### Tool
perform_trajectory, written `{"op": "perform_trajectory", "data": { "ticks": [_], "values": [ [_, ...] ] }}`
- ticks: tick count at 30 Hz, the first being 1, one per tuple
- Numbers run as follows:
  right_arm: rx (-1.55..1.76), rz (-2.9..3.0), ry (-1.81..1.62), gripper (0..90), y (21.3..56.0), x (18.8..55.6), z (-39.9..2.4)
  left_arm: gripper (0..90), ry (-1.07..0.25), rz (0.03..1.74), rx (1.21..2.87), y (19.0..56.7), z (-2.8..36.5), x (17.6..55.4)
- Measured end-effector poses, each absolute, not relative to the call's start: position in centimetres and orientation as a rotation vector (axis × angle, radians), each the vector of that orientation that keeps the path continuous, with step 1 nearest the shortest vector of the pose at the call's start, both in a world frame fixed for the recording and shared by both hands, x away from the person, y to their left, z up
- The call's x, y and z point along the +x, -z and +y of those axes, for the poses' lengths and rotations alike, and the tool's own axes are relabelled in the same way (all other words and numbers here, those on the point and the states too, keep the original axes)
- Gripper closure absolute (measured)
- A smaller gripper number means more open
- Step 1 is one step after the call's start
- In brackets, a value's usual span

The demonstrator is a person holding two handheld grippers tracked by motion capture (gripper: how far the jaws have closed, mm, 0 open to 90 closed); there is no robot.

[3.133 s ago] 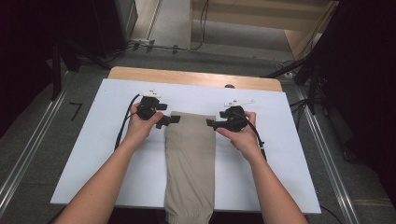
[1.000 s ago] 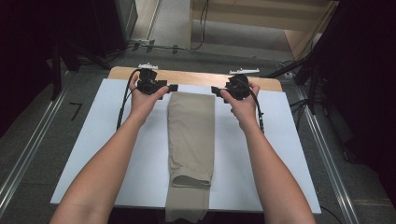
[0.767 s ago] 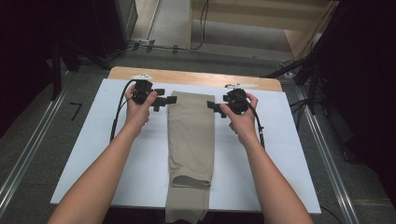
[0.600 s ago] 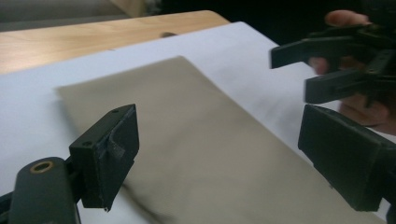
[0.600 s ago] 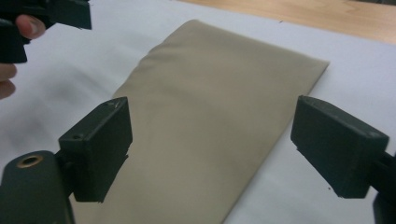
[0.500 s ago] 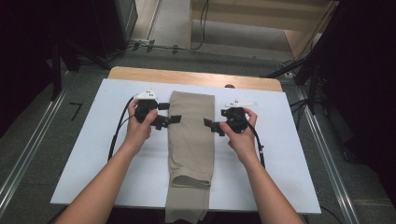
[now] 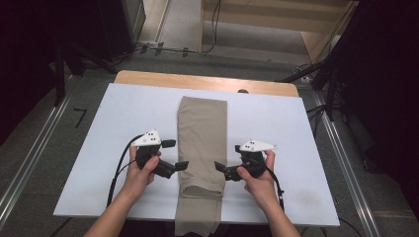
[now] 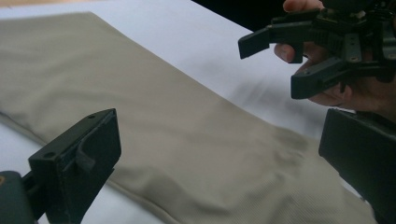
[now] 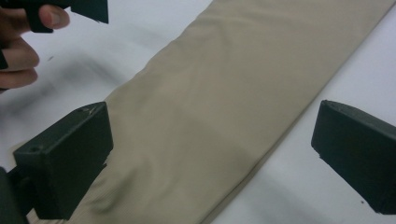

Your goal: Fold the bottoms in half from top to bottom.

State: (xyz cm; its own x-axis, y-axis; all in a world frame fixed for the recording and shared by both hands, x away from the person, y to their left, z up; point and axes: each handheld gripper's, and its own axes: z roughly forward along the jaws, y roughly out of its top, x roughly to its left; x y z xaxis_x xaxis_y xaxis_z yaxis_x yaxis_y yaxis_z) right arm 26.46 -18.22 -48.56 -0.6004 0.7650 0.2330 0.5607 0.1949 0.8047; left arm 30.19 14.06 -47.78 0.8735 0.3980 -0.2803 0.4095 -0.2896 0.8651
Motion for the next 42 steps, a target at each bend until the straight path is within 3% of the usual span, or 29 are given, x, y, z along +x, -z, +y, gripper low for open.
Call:
{"op": "perform_trajectory", "data": {
  "ticks": [14, 17, 21, 25, 29, 31, 34, 42],
  "values": [
    [1.194, 2.317, -1.365, 0.0, 50.2, 20.5, -17.9, 0.0, 0.043, 0.613, 1.993, 49.8, 14.3, 24.7],
    [1.179, 2.338, -1.366, 0.4, 50.3, 19.7, -17.5, 8.9, 0.019, 0.614, 1.996, 49.7, 13.8, 24.0],
    [1.148, 2.352, -1.283, 12.7, 50.9, 18.8, -16.8, 21.3, -0.07, 0.665, 2.046, 50.0, 13.1, 23.6],
    [1.174, 2.35, -1.224, 18.2, 51.5, 18.9, -16.5, 36.6, -0.103, 0.695, 2.051, 50.2, 13.2, 23.6],
    [1.157, 2.36, -1.193, 42.3, 51.7, 18.9, -16.5, 56.7, -0.083, 0.661, 2.08, 50.3, 13.3, 23.8],
    [1.174, 2.362, -1.195, 47.6, 51.8, 18.9, -16.6, 63.7, -0.054, 0.647, 2.089, 50.4, 13.3, 23.9],
    [1.144, 2.384, -1.186, 54.9, 51.9, 18.8, -16.4, 68.2, -0.062, 0.63, 2.122, 50.5, 13.1, 23.8],
    [1.138, 2.404, -1.15, 65.0, 52.1, 18.7, -16.1, 68.8, -0.103, 0.586, 2.189, 50.8, 12.6, 23.5]
  ]
}}
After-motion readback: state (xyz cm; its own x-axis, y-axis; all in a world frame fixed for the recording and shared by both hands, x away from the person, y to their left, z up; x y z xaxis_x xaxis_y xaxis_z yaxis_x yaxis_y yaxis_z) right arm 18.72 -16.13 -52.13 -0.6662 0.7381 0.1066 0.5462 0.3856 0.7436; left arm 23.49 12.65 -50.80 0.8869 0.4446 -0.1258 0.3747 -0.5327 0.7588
